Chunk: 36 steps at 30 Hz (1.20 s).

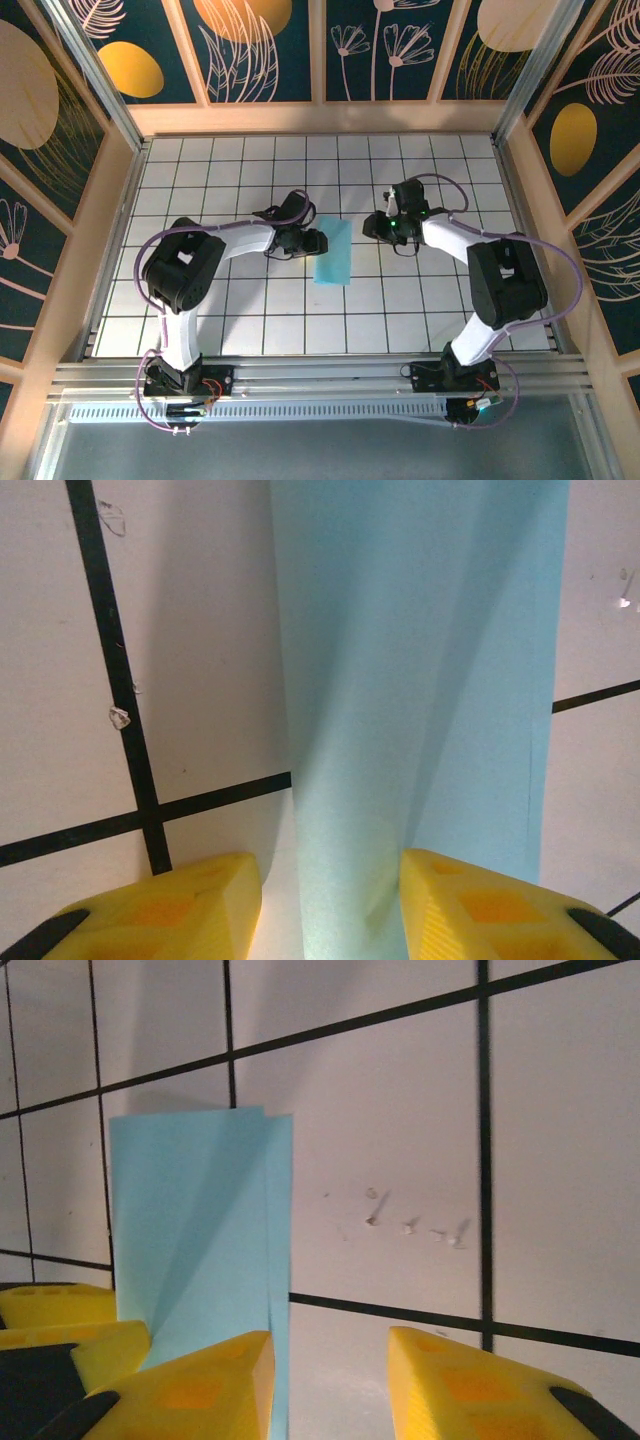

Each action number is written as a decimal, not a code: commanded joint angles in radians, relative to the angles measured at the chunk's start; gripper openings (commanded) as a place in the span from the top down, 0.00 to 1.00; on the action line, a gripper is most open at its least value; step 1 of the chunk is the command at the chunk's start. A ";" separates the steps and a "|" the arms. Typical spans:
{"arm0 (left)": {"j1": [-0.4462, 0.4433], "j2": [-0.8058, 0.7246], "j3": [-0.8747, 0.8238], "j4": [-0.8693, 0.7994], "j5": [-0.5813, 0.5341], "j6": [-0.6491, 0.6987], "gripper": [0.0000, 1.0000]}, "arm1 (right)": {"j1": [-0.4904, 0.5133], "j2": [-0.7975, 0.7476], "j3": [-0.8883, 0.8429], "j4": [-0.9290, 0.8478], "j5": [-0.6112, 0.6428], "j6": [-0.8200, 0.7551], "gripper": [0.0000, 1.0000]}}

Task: Fold a paper plane with a square sheet of paper (fold left side to right side)
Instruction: First fold in half a square sheet of paper at the center of the table.

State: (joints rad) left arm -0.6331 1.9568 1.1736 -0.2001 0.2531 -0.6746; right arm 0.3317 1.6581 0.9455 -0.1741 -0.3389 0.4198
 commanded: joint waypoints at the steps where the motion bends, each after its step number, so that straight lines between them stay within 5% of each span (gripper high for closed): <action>1: -0.033 0.100 0.000 -0.054 -0.014 0.015 0.56 | -0.012 -0.036 -0.019 -0.015 0.040 -0.015 0.64; 36: -0.054 0.169 0.092 -0.148 -0.032 0.060 0.51 | -0.021 -0.033 -0.034 -0.006 0.003 -0.019 0.64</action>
State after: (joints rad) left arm -0.6605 2.0106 1.2930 -0.3557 0.2008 -0.6037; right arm 0.3195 1.6424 0.9321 -0.1772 -0.3229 0.4160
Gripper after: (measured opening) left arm 0.484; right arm 0.357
